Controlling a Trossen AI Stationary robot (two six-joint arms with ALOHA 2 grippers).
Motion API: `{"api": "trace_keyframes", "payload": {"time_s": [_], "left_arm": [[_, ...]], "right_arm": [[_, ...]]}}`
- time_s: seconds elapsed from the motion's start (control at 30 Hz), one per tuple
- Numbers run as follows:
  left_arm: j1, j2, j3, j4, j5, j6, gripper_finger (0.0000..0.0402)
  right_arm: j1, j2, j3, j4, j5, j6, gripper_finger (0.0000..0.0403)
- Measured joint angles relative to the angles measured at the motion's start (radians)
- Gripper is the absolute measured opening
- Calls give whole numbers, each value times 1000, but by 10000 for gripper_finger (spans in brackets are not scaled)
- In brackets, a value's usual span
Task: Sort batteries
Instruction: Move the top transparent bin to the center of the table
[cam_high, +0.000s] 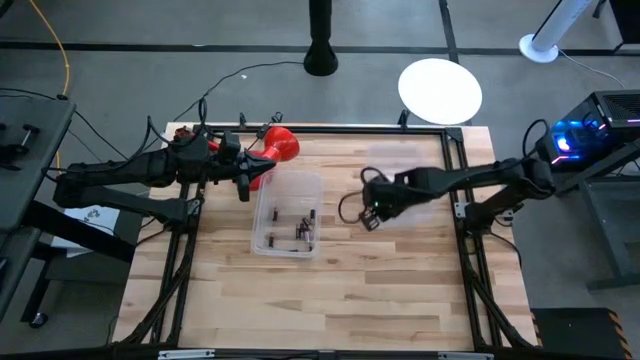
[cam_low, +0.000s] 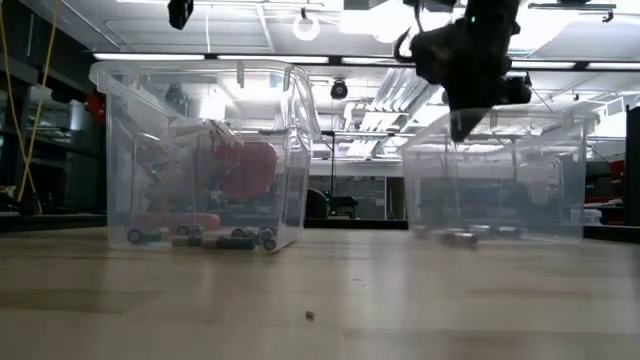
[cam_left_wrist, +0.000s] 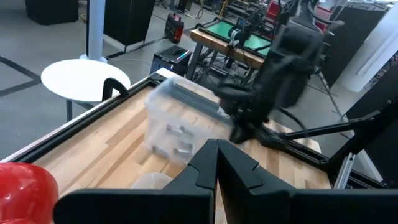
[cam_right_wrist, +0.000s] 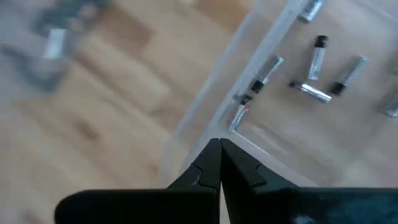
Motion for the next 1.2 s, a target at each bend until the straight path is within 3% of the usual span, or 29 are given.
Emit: {"api": "trace_keyframes", "payload": {"time_s": [0.2,0.37,0.57,0.8,0.9,1.2], "left_arm": [[3,0,0,1,-1,35,0],[18,0,0,1,-1,43,0],[21,-48,0,-2,22,88,0],[19,-192,-34,-7,22,104,0],[9,-244,-150,145,31,81,0],[0,-287,-638,908,115,-178,0]], "right_arm": [[110,0,0,221,-2,158,0],[132,22,0,354,11,184,0],[137,8,26,300,10,150,0],[137,-31,155,68,73,40,0],[137,-63,220,4,144,4,0],[154,-182,339,-93,313,-1,0]]}}
